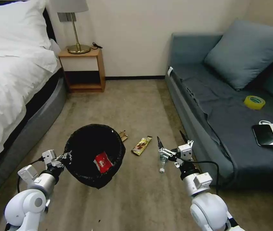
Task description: Pick up the trash bin, then pick up the garbage on the floor and place it into the trash bin.
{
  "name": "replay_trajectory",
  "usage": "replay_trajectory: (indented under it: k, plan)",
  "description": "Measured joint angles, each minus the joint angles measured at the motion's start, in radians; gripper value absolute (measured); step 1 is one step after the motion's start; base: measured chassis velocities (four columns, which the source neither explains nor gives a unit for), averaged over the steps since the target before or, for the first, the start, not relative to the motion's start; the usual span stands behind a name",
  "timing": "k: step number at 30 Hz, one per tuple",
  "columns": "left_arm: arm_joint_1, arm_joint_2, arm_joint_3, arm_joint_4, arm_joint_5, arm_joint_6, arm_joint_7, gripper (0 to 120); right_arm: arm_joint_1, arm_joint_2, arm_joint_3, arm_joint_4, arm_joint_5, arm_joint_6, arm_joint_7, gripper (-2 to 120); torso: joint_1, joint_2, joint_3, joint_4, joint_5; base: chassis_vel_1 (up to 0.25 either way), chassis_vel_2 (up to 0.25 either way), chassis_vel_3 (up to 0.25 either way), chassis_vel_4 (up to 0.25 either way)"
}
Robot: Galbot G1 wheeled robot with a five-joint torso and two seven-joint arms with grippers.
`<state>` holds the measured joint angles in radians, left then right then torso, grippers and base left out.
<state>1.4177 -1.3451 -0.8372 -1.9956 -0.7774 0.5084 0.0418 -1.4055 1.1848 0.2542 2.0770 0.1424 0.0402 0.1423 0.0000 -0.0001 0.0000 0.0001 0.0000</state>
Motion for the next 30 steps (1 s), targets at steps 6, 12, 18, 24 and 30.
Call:
replay_trajectory:
  k: [6, 12, 18, 24, 30]
  plan:
    - [-0.003, 0.005, -0.006, 0.003, -0.005, 0.000, 0.001, 4, 0.014, -0.003, -0.006, -0.011, 0.003, -0.002, 0.000, 100, 0.000, 0.000, 0.000, -0.0002, -0.0001, -0.080, 0.079, 0.080, -0.076]
    - [-0.008, 0.010, -0.010, 0.005, -0.008, 0.000, 0.001, 4, 0.025, -0.005, -0.010, -0.019, 0.008, -0.007, 0.000, 100, 0.000, 0.000, 0.000, 0.0000, 0.0001, -0.098, 0.090, 0.105, -0.081]
    - [-0.011, 0.011, -0.010, 0.009, -0.009, 0.000, 0.001, 4, 0.026, -0.005, -0.011, -0.025, 0.009, -0.008, 0.001, 100, 0.000, 0.000, 0.000, -0.0001, 0.0000, -0.108, 0.106, 0.106, -0.101]
    - [-0.014, 0.014, -0.010, 0.011, -0.010, 0.000, 0.001, 4, 0.026, -0.001, -0.011, -0.032, 0.008, -0.008, 0.004, 100, 0.000, 0.000, 0.000, 0.0000, 0.0001, -0.127, 0.131, 0.129, -0.132]
    - [-0.019, 0.020, -0.012, 0.014, -0.015, 0.000, 0.001, 4, 0.033, 0.003, -0.018, -0.056, 0.009, -0.008, 0.012, 100, 0.000, 0.000, 0.000, -0.0001, 0.0000, -0.153, 0.137, 0.152, -0.142]
